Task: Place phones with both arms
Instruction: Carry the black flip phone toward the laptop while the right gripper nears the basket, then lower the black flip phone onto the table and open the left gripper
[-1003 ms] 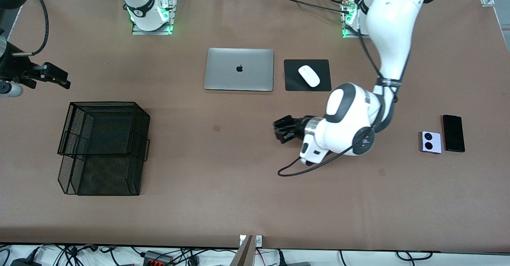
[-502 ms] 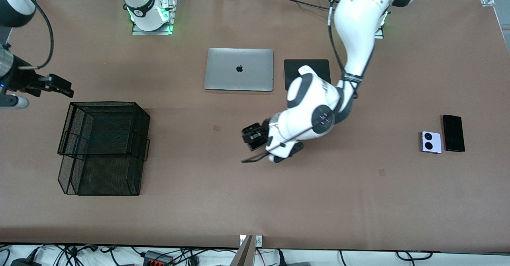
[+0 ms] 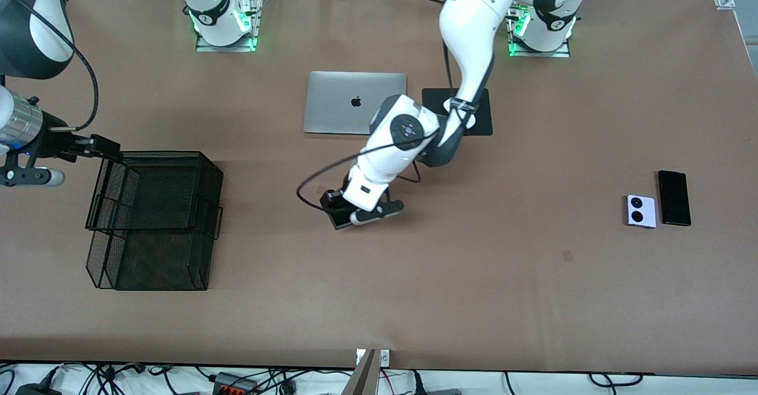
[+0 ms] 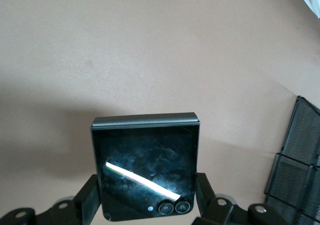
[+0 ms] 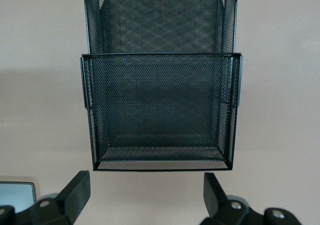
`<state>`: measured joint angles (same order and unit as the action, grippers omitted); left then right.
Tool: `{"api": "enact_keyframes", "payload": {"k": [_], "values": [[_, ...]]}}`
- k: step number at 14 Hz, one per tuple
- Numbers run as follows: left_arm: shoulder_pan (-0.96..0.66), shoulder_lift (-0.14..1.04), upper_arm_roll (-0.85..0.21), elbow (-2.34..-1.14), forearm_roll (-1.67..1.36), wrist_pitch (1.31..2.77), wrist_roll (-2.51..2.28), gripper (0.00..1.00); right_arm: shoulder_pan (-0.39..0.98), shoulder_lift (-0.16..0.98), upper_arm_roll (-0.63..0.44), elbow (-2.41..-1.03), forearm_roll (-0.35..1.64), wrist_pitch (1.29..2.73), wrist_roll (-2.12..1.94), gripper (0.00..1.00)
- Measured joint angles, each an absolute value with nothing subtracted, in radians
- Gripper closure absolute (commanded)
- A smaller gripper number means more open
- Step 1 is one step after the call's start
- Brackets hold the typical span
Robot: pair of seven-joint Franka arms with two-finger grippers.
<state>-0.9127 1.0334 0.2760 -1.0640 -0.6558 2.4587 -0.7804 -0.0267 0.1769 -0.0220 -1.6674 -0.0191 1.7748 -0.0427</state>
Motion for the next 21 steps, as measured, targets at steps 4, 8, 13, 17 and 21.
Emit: {"api": "enact_keyframes", "payload": {"k": [4,8,13,17,21], "values": [[-0.963,1.059,0.346,-1.054,-0.656,2.459,-0.615,0.73,-0.025,0.233,-0.016,-1.648,-0.019,1.786,-0.042,0.0],[-0.969,1.097,0.354,-1.052,-0.656,2.457,-0.561,0.73,-0.025,0.303,-0.016,-1.61,-0.019,1.787,-0.042,0.0],[-1.001,1.106,0.354,-1.047,-0.656,2.454,-0.559,0.52,-0.026,0.354,-0.016,-1.606,-0.019,1.787,-0.042,0.0],[-1.014,1.121,0.356,-1.047,-0.641,2.45,-0.55,0.37,-0.026,0.355,-0.016,-1.598,-0.019,1.787,-0.041,0.0],[-1.014,1.136,0.359,-1.046,-0.636,2.45,-0.537,0.0,-0.023,0.355,-0.012,-1.592,-0.019,1.786,-0.04,0.0]]}}
